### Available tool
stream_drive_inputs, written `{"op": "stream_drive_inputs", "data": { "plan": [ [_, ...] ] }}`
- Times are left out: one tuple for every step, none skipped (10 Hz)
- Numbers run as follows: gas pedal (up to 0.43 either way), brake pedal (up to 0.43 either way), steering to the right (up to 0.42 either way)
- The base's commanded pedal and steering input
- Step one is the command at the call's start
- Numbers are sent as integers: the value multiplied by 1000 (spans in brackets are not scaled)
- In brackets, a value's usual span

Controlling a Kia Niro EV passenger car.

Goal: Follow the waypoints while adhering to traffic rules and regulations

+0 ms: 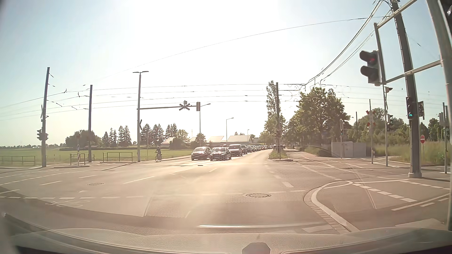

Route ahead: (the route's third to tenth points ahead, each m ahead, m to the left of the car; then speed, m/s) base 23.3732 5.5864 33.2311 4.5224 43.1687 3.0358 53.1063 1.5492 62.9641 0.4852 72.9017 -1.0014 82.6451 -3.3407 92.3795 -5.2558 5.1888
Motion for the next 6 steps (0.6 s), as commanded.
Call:
{"op": "stream_drive_inputs", "data": {
  "plan": [
    [421, 0, -2],
    [421, 0, 0],
    [421, 0, 3],
    [421, 0, 5],
    [421, 0, 5],
    [421, 0, 5]
  ]
}}
